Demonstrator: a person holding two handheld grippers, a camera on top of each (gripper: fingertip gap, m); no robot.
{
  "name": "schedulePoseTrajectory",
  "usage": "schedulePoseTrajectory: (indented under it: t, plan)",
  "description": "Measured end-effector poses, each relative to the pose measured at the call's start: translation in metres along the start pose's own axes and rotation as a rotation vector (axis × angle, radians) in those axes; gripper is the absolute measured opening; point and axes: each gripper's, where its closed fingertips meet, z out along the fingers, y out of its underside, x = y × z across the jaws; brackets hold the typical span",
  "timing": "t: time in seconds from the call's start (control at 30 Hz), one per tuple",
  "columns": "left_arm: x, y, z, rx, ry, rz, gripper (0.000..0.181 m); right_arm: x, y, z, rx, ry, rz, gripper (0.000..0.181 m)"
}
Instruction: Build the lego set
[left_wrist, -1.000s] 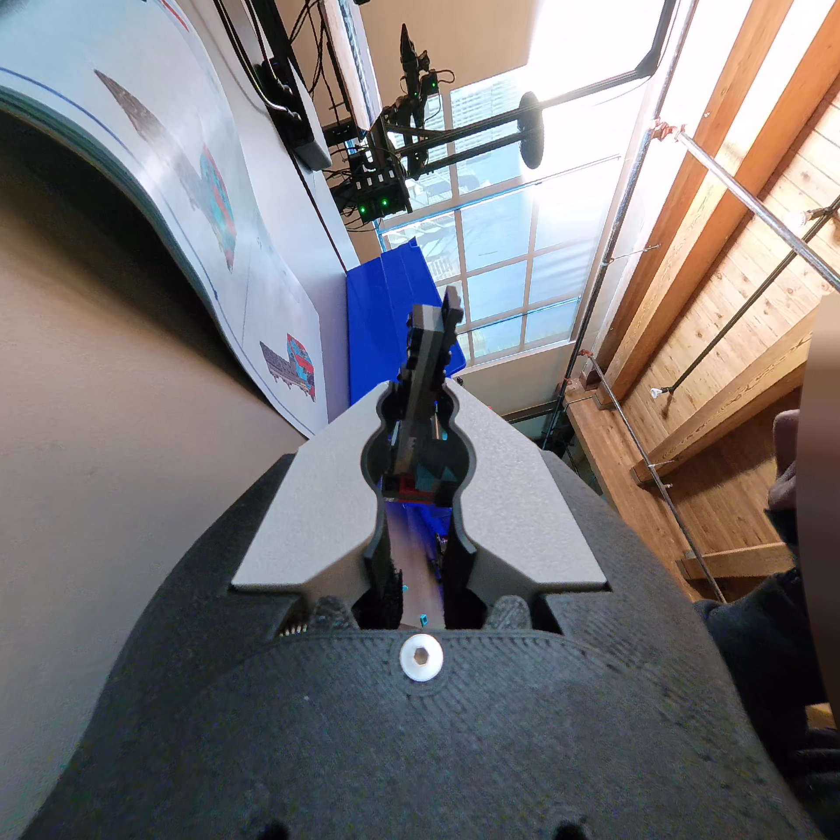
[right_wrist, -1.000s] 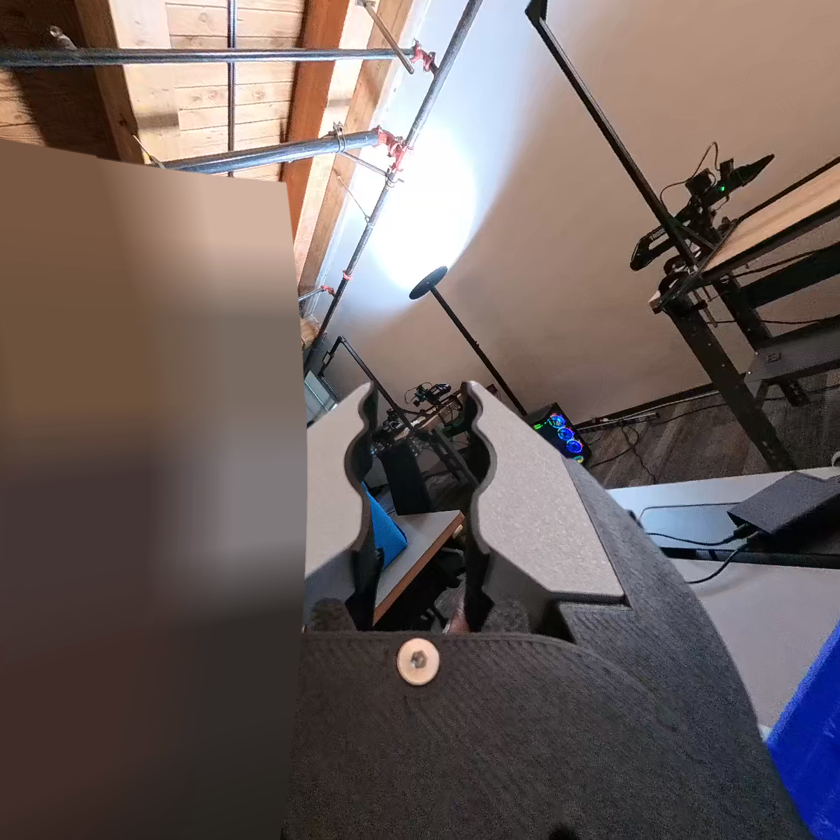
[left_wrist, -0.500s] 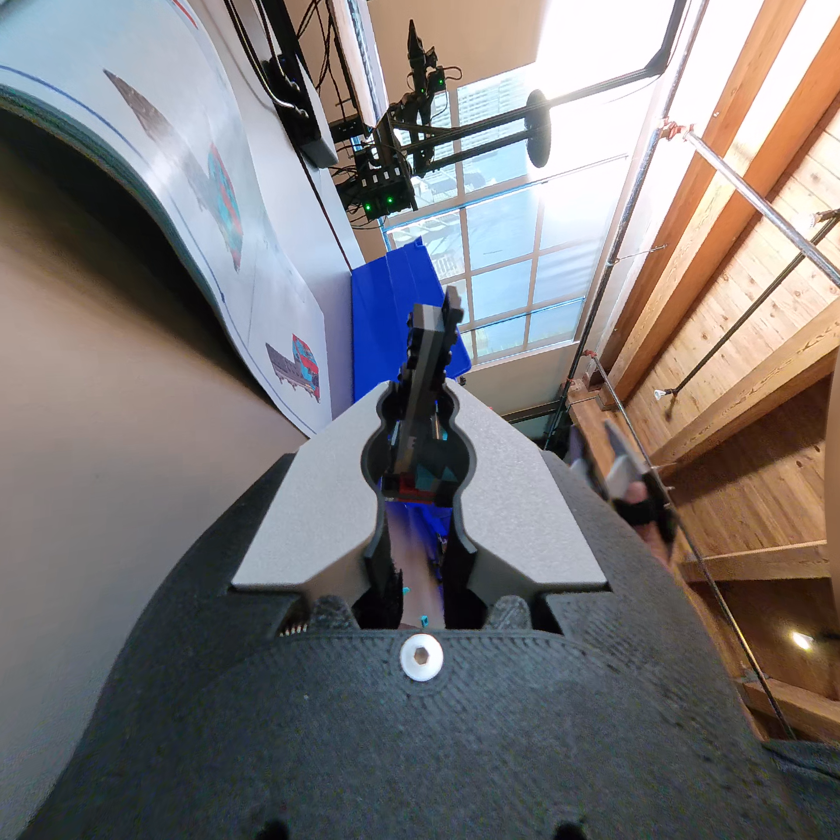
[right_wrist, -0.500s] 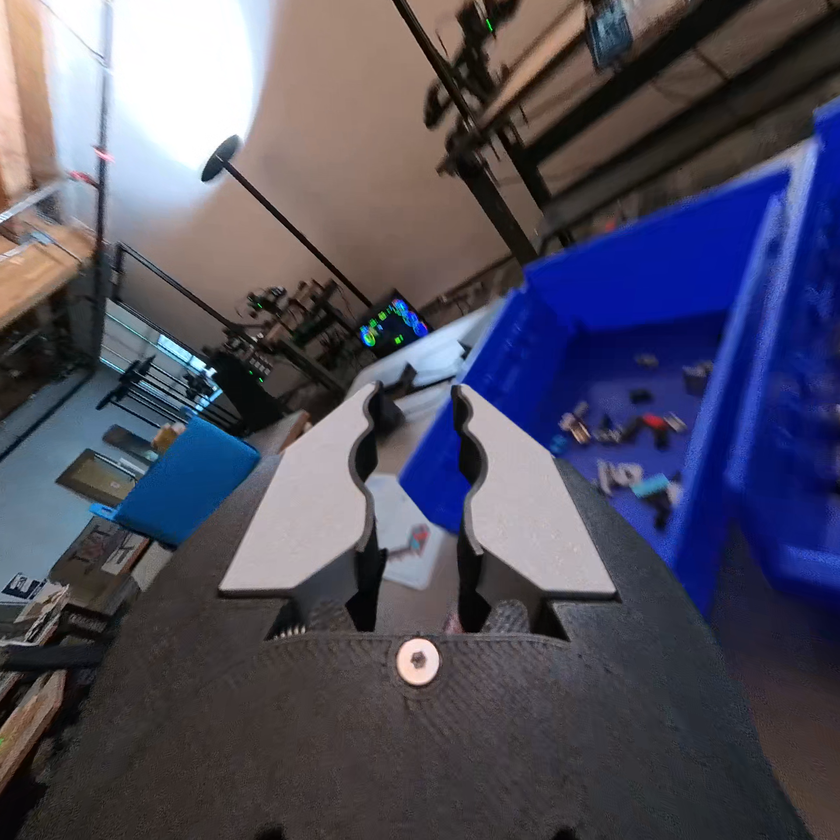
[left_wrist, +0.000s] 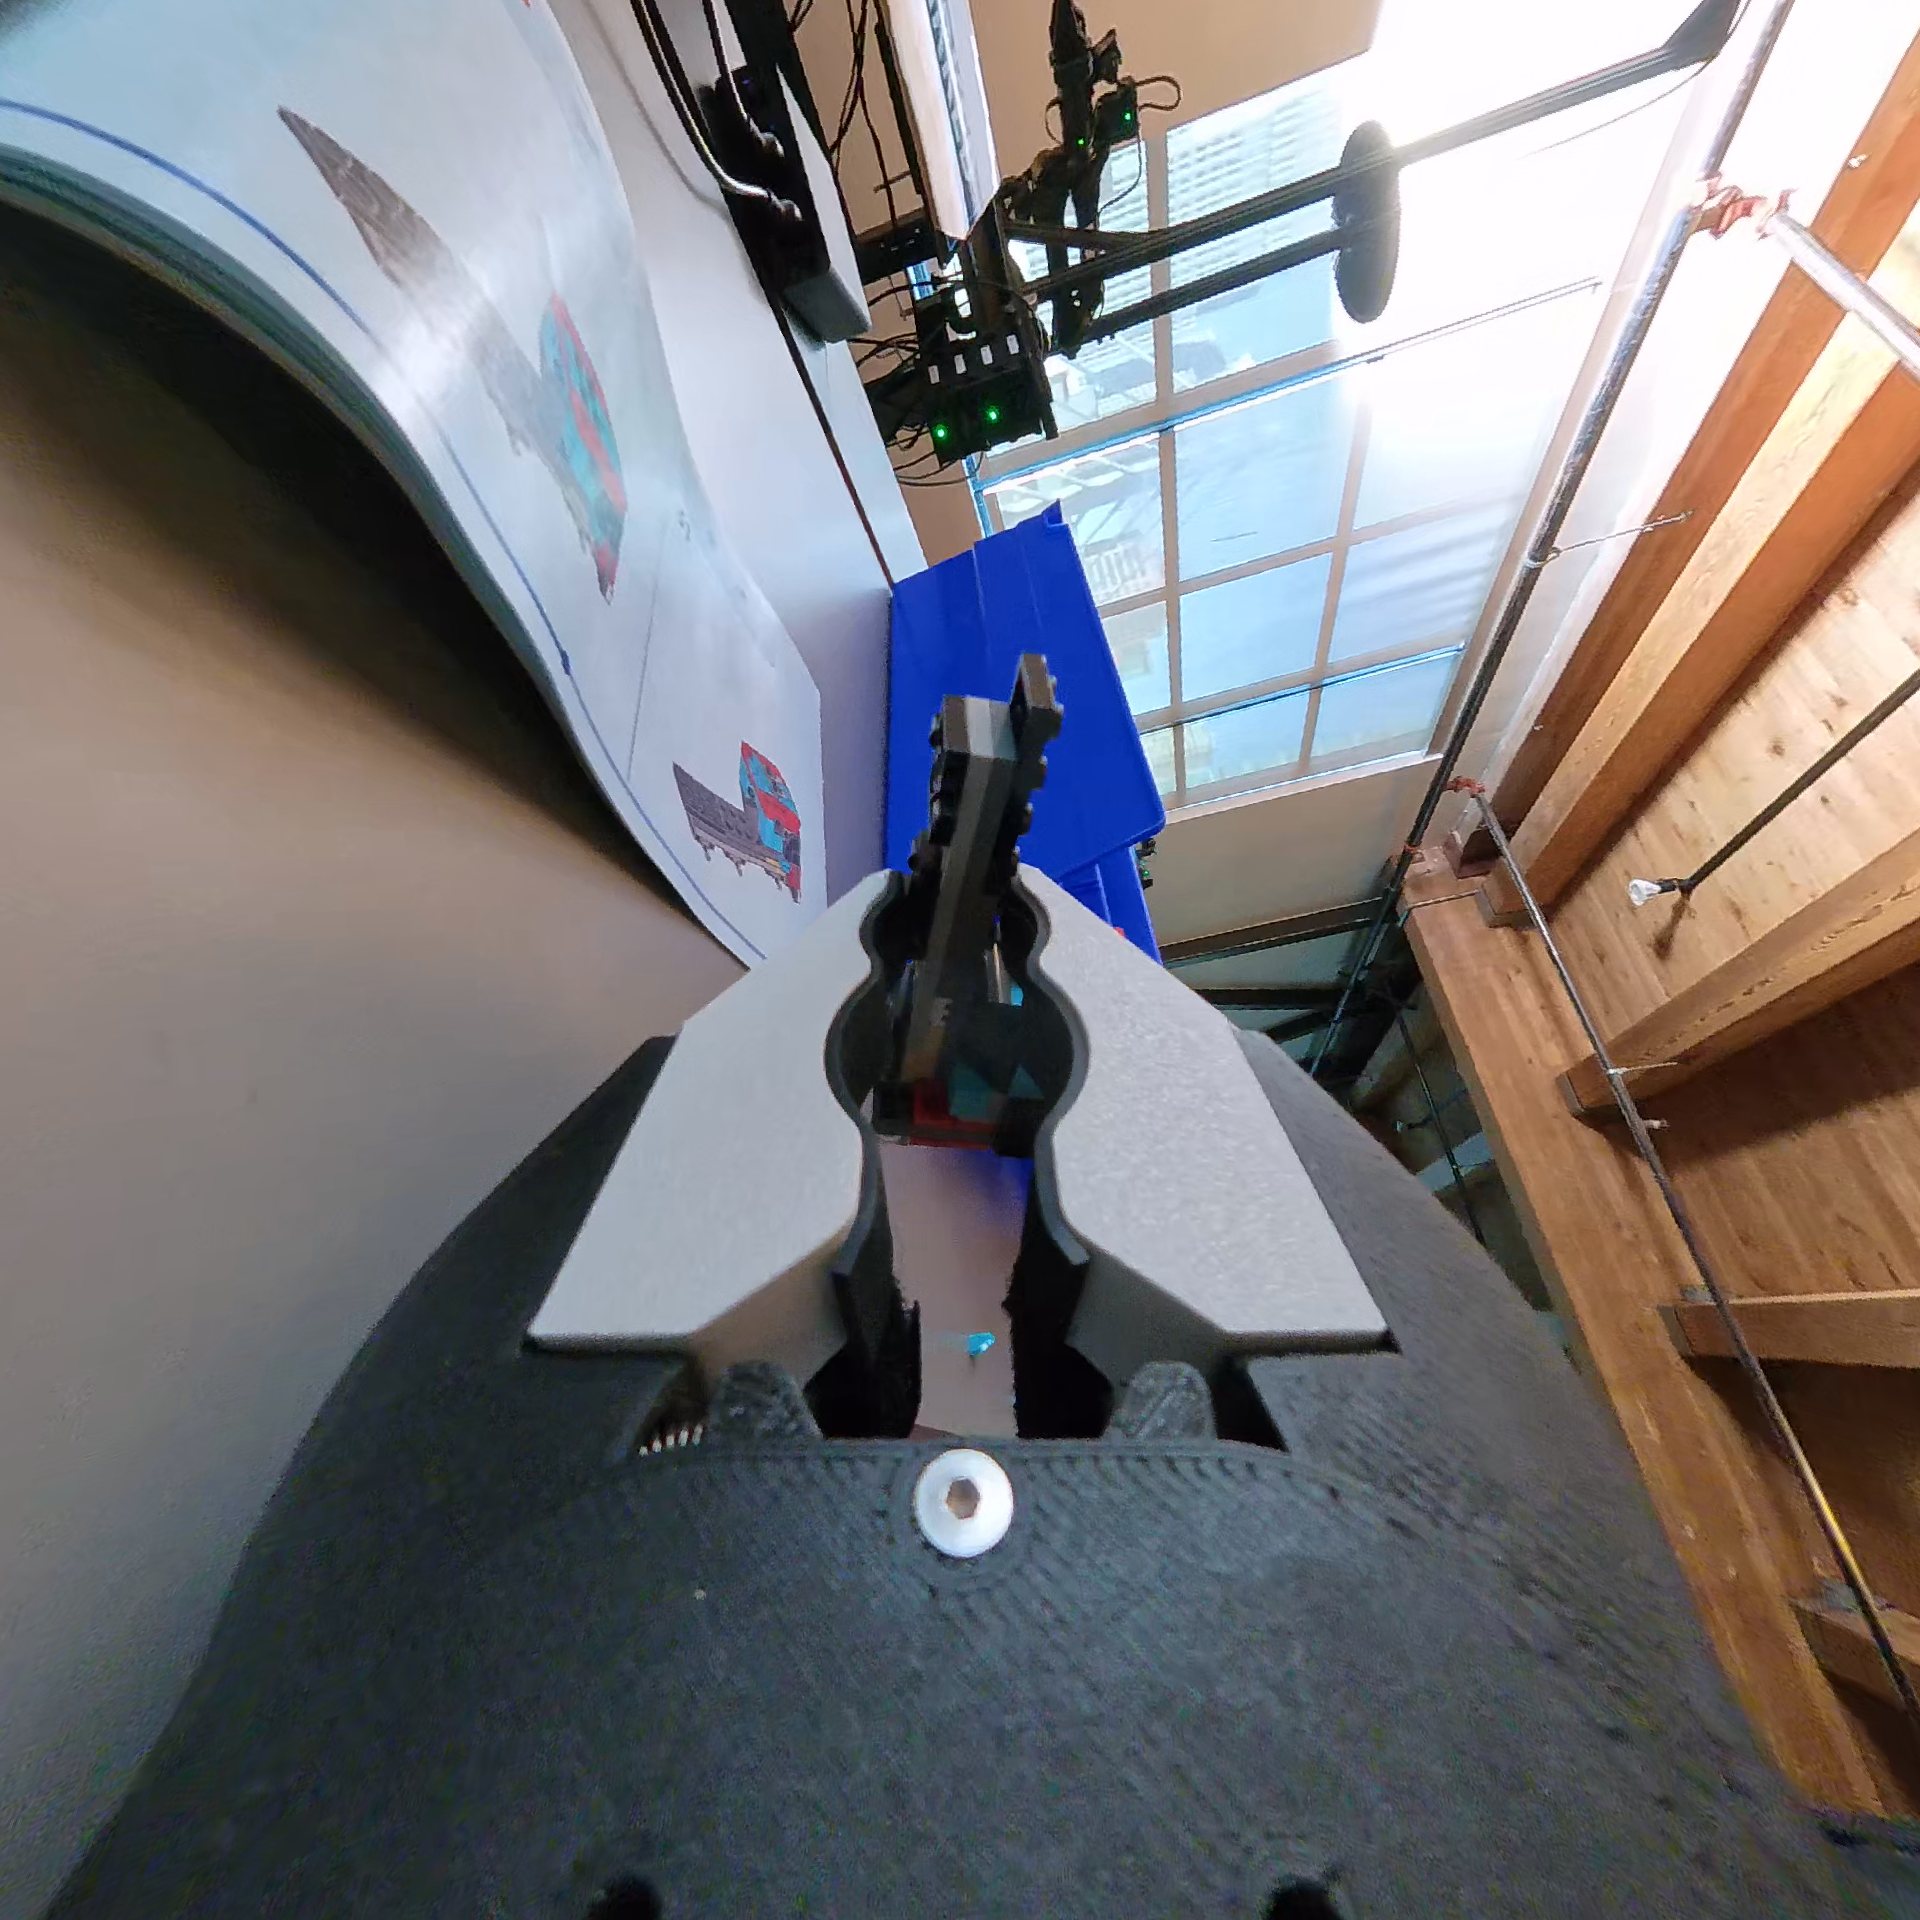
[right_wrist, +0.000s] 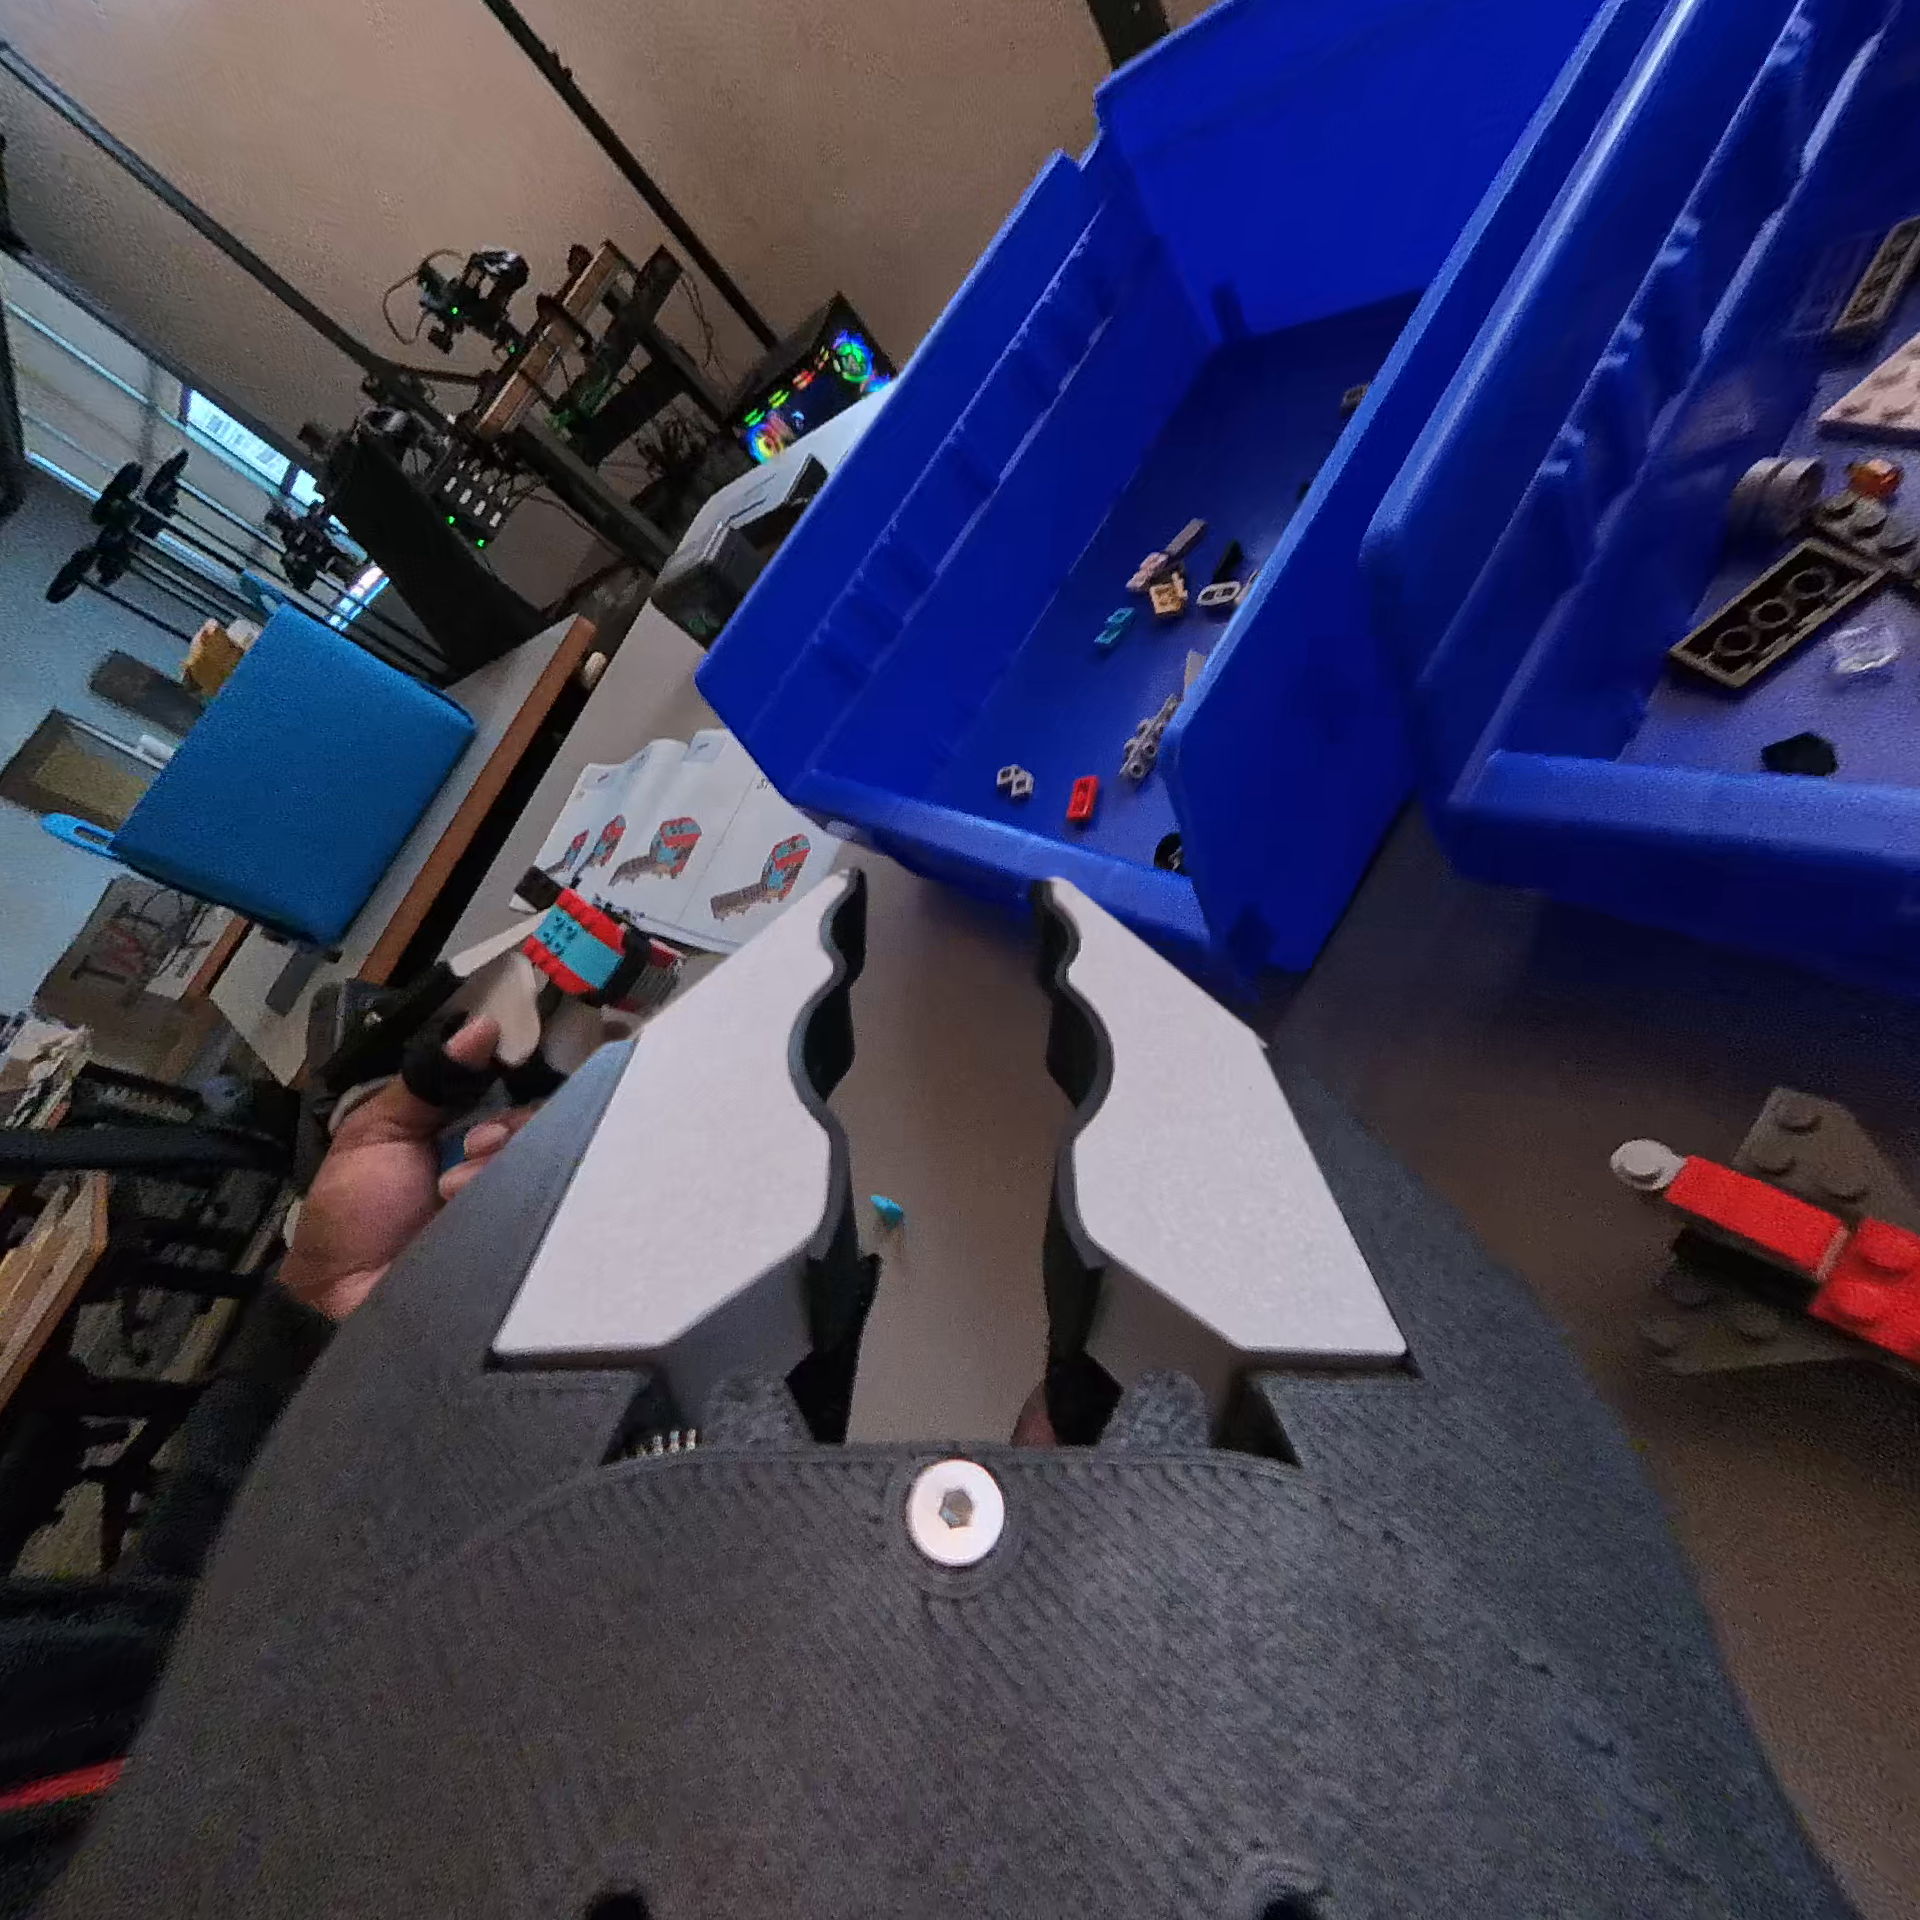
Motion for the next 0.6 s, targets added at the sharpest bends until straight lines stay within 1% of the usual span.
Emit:
schedulePoseTrajectory:
  t: [0.17, 0.33, 0.43, 0.6]
  plan:
    - [-0.002, 0.000, -0.001, 0.005, -0.018, 0.009, 0.017, 0.005, 0.026, 0.004, -0.063, -0.023, -0.006, 0.032]
    - [-0.003, 0.001, 0.000, -0.002, -0.027, 0.005, 0.017, 0.019, 0.050, 0.001, -0.128, -0.013, -0.039, 0.033]
    - [-0.004, 0.002, 0.000, -0.011, -0.035, 0.006, 0.017, 0.028, 0.059, -0.003, -0.149, -0.005, -0.059, 0.033]
    - [-0.006, 0.003, 0.001, -0.020, -0.047, 0.001, 0.017, 0.027, 0.059, -0.005, -0.148, -0.060, -0.021, 0.033]
